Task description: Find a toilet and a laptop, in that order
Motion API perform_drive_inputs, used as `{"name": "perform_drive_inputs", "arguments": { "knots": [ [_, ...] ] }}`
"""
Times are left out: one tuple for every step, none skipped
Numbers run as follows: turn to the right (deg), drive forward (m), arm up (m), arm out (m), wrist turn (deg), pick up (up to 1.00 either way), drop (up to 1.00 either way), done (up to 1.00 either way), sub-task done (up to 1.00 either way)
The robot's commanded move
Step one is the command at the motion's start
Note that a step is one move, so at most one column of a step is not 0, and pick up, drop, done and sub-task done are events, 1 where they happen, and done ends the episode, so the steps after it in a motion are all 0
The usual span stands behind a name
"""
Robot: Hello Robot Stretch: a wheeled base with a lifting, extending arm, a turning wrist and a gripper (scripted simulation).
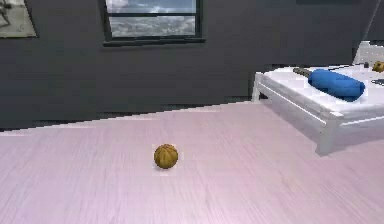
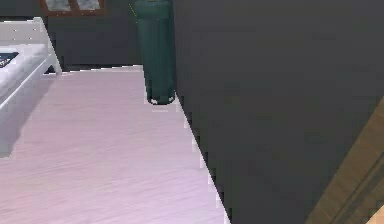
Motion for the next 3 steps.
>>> {"name": "perform_drive_inputs", "arguments": {
  "knots": [
    [0.0,0.15,0.0,0.0,0.0,0.0,0.0,0.0,0.0],
    [45.0,0.0,0.0,0.0,0.0,0.0,0.0,0.0,0.0],
    [15.0,0.0,0.0,0.0,0.0,0.0,0.0,0.0,0.0]
  ]
}}
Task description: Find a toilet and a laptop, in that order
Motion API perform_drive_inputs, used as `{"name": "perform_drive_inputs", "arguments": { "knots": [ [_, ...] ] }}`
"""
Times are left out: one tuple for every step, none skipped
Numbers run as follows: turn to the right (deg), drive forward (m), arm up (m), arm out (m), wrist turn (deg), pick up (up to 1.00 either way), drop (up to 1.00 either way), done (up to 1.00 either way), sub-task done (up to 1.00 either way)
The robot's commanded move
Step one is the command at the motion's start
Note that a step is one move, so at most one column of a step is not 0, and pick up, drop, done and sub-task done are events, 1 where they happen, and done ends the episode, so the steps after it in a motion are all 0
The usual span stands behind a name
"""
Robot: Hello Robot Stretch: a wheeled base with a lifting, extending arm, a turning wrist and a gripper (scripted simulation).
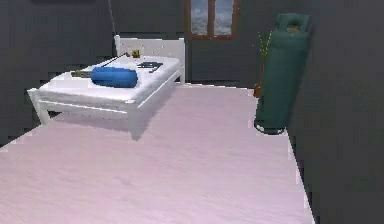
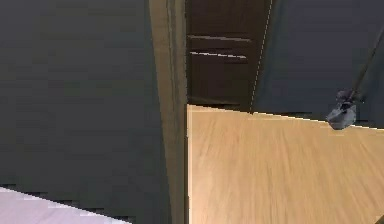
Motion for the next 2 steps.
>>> {"name": "perform_drive_inputs", "arguments": {
  "knots": [
    [0.0,1.0,0.0,0.0,0.0,0.0,0.0,0.0,0.0],
    [0.0,1.0,0.0,0.0,0.0,0.0,0.0,0.0,0.0]
  ]
}}
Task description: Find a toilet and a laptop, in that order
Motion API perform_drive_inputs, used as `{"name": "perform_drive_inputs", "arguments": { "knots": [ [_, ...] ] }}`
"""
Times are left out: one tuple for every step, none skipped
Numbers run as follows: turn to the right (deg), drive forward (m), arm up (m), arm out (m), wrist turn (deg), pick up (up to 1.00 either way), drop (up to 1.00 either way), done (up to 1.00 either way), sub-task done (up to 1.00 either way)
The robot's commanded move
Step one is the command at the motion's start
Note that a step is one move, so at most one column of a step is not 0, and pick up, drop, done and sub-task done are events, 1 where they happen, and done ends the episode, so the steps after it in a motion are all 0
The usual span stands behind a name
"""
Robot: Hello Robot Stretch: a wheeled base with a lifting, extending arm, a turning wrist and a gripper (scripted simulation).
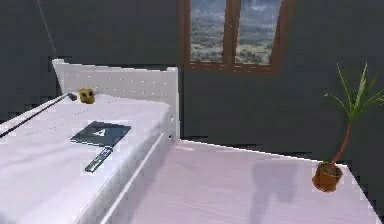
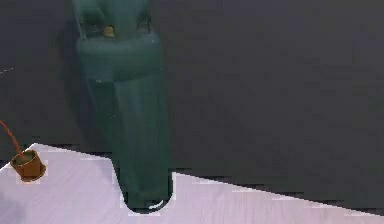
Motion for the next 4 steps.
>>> {"name": "perform_drive_inputs", "arguments": {
  "knots": [
    [9.0,0.0,0.0,0.0,0.0,0.0,0.0,0.0,0.0],
    [0.0,0.35,0.0,0.0,0.0,0.0,0.0,0.0,0.0],
    [-45.0,0.0,0.0,0.0,0.0,0.0,0.0,0.0,0.0],
    [0.0,0.0,0.0,0.0,0.0,0.0,0.0,1.0,0.0]
  ]
}}
